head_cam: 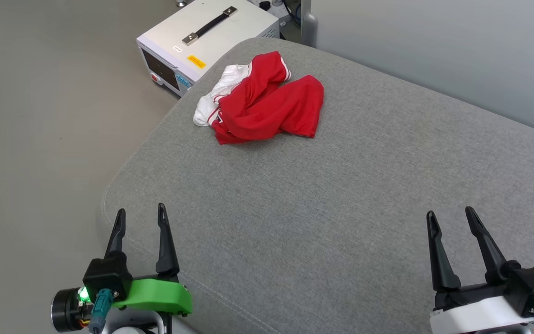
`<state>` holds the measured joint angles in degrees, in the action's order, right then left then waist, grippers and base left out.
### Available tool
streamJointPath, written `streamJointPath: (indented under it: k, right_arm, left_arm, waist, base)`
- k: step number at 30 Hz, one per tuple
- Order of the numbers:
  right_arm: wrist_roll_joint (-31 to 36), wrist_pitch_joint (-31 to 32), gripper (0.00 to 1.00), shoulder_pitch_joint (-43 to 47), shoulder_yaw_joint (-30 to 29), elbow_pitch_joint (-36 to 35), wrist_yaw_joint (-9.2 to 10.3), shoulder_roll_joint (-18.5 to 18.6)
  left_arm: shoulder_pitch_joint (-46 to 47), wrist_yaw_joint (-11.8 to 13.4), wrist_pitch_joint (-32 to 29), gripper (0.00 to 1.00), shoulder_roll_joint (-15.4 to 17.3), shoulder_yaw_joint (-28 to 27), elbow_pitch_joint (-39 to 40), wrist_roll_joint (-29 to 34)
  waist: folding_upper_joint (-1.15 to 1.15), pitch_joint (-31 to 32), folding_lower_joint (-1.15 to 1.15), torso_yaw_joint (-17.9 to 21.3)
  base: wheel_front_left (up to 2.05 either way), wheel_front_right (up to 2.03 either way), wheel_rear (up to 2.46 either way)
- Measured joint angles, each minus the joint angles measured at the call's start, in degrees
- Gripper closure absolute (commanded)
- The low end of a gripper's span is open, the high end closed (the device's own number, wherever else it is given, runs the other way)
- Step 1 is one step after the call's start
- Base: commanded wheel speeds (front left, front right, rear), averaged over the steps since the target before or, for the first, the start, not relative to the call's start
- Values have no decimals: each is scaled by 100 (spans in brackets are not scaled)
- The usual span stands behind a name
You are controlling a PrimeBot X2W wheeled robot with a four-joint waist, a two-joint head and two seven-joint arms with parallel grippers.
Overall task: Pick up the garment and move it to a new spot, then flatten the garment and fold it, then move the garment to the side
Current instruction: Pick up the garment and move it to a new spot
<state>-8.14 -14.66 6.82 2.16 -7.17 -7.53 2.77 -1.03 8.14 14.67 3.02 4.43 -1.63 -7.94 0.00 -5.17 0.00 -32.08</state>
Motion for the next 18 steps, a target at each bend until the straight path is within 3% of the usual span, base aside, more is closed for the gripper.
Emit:
streamJointPath:
  k: [7, 14, 18]
  right_arm:
    - [49, 0, 0, -10, 64, 5, 0, 1]
    - [274, 0, 0, -237, 210, -15, 0, -3]
    - [398, 0, 0, -429, 244, -131, 0, -3]
  left_arm:
    - [38, -140, 0, 0, -1, -118, -111, -26]
    - [1036, -767, 0, 0, 40, -713, -277, -16]
    - [1891, -1128, 0, 0, 263, -1100, -454, -27]
  waist:
    - [0, -66, 0, -16]
    - [0, -228, 0, 248]
    - [0, -427, 0, 479]
  base:
    - [0, 0, 0]
    - [0, 0, 0]
    - [0, 0, 0]
